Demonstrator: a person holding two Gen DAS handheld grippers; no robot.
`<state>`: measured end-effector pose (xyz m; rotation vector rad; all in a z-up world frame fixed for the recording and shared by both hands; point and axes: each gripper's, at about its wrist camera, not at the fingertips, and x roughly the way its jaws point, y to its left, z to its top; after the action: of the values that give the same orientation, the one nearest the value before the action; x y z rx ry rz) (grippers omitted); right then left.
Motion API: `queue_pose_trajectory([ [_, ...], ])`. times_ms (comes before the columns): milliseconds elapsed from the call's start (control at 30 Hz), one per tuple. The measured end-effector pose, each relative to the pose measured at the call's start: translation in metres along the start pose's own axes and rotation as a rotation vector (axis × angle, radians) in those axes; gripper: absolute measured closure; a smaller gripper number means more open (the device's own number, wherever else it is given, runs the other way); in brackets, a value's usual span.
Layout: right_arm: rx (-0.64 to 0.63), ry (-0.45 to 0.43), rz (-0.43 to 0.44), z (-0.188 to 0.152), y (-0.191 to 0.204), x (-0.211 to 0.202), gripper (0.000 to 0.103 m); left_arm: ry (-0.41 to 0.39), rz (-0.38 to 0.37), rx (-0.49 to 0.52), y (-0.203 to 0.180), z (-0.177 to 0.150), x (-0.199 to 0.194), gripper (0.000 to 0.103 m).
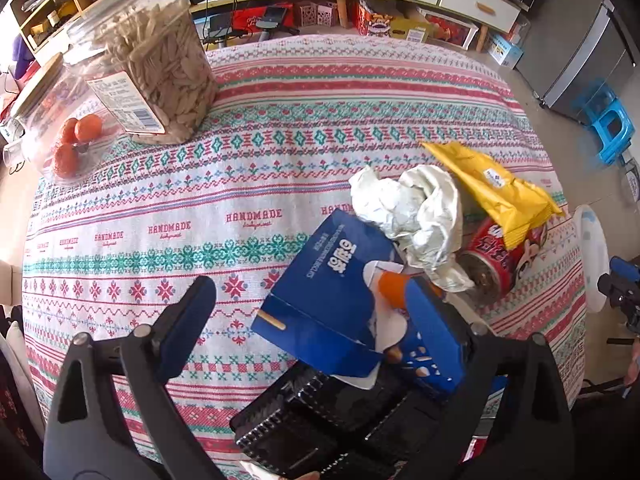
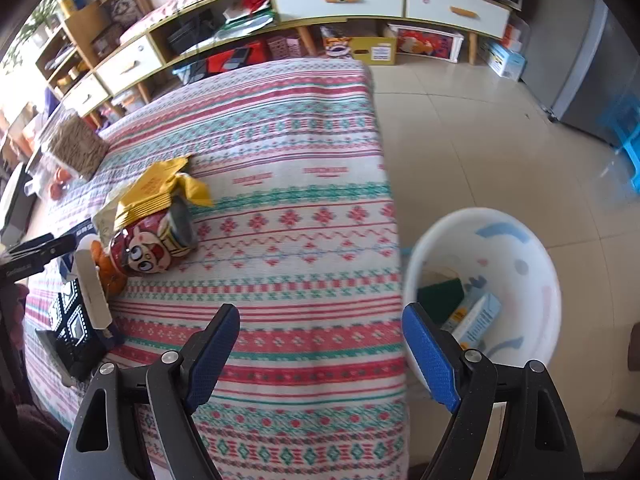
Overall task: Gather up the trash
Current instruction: 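Return both tools to the table and grasp the blue biscuit box with the left tool, then grasp the white paper strip with the right tool while the left tool holds the box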
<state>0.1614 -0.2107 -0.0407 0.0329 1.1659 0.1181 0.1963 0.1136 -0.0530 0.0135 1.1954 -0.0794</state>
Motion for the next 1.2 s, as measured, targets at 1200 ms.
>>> queue_pose_trajectory([
  [1200, -0.274, 0.053, 0.343, -0.012, 0.158, 0.032, 0.020, -0.128, 0.003, -0.057, 0.033, -0.056, -0.060, 0.045],
])
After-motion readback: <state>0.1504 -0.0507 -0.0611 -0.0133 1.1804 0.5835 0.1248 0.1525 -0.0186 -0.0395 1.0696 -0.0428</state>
